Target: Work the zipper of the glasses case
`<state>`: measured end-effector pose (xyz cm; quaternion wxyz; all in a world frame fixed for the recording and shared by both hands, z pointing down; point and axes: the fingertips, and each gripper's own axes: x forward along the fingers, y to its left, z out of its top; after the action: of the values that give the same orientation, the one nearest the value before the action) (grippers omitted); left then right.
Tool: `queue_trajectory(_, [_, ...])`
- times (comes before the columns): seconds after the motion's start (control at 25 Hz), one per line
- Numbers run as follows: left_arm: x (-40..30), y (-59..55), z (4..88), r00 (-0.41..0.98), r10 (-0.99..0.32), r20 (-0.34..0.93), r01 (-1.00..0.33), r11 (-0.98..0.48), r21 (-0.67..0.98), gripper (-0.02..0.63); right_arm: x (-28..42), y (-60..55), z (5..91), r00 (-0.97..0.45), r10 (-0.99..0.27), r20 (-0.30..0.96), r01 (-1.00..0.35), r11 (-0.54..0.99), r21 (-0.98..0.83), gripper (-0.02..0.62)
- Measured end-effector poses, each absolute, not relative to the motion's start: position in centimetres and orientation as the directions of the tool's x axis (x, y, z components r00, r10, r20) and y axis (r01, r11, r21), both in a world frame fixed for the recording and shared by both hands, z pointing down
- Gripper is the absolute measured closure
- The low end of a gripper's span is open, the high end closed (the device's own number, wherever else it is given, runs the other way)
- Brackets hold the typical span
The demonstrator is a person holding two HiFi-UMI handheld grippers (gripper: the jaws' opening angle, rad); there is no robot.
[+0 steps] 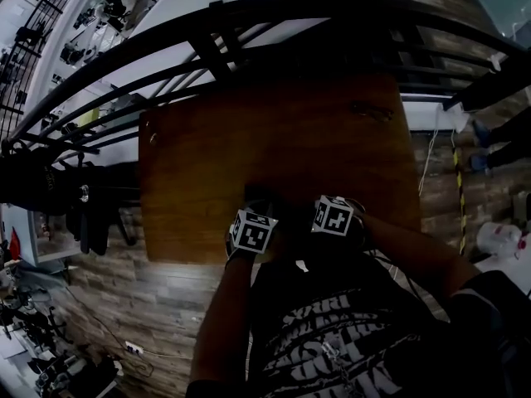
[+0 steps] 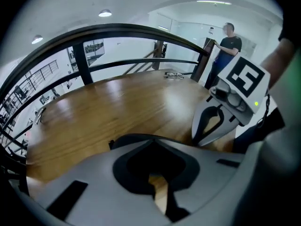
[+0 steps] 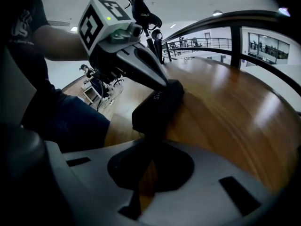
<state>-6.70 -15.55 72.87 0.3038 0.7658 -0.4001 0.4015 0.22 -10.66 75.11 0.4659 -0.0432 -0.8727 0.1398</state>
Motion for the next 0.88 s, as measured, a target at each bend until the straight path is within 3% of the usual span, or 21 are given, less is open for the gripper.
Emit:
queue_trajectory(0.12, [-6.5, -15.4, 72.8, 0.355, -0.372, 0.858, -0.856, -0.499, 0.138, 0.600, 0.0, -8.2, 75.7, -0.544, 0.237, 0.805, -0.072, 0.943, -0.326, 0.595])
queue_trajectory(0.24, [-6.5, -15.6, 72.8, 0.346, -0.372, 0.862, -0.854, -0.506, 0.124, 0.600, -1.1, -6.4, 75.7, -0.571, 0.239, 0.785, -0.152, 0.909, -0.388, 0.502])
queue_trajectory(0.6, [-6.5, -15.6, 72.9, 0.349, -0.397, 0.849, -0.867, -0.480, 0.132, 0.600, -2.8, -7.1, 76.2, -0.633, 0.013, 0.774, -0.550, 0.696, -0.461, 0.502])
queue_trajectory(0.88, [-6.3, -15.8, 72.9, 0.337, -0.412, 0.846, -0.861, -0.498, 0.101, 0.600, -1.7, -7.9, 76.3, -0.596, -0.062, 0.800, -0.521, 0.788, -0.327, 0.573])
